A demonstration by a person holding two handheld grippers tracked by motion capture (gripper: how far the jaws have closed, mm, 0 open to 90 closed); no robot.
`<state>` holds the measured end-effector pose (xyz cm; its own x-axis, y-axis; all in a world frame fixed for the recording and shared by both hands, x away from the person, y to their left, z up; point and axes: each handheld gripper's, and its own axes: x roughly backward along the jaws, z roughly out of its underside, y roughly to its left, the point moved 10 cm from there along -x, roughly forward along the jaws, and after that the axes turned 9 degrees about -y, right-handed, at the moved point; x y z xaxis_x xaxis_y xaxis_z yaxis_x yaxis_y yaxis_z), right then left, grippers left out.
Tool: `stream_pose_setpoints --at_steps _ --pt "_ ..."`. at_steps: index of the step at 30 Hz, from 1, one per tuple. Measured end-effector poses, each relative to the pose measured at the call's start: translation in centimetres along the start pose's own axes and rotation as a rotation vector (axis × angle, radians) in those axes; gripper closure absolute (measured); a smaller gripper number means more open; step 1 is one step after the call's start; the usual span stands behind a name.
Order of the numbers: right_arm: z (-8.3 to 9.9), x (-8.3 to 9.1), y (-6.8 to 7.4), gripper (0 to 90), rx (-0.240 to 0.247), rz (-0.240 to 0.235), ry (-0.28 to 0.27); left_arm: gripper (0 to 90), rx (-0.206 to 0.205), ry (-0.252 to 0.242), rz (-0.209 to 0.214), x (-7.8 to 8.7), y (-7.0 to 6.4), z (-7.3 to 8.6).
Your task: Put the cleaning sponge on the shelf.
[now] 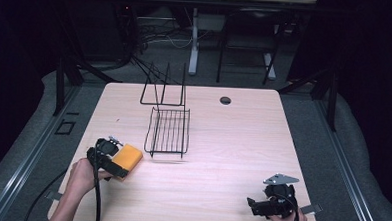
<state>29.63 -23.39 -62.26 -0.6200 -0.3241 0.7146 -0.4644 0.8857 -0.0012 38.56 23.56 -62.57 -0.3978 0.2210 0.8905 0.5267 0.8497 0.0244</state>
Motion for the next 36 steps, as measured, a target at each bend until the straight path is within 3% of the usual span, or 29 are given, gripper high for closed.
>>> stream_pose_setpoints --at_steps 3,14,18,22,30,31,36 --pt "-0.1 -0.2 0.2 3.0 -0.018 -0.007 -0.021 0.2 0.004 0.01 0.0 -0.4 0.1 0.1" --pt "-0.1 -0.2 0.1 3.1 -0.015 -0.006 -0.024 2.8 0.005 0.029 0.007 -1.1 -0.1 0.4" --pt "-0.1 -0.1 0.1 3.2 -0.017 -0.007 -0.022 16.2 0.002 0.029 0.007 -1.4 -0.1 0.5" --pt "-0.1 -0.1 0.1 3.1 -0.017 -0.007 -0.019 21.0 0.003 0.041 0.017 -1.4 -0.1 0.7" --pt "-0.1 0.0 0.1 3.2 -0.018 -0.005 -0.02 23.1 0.003 0.028 0.021 -1.2 0.0 0.8" --pt "0.0 0.2 -0.1 3.3 0.002 0.003 0.0 23.2 0.008 0.021 0.026 -1.2 0.0 0.8" --pt "0.0 0.0 0.1 3.3 -0.011 -0.005 -0.014 23.4 0.006 0.014 0.021 -0.9 0.2 0.9"
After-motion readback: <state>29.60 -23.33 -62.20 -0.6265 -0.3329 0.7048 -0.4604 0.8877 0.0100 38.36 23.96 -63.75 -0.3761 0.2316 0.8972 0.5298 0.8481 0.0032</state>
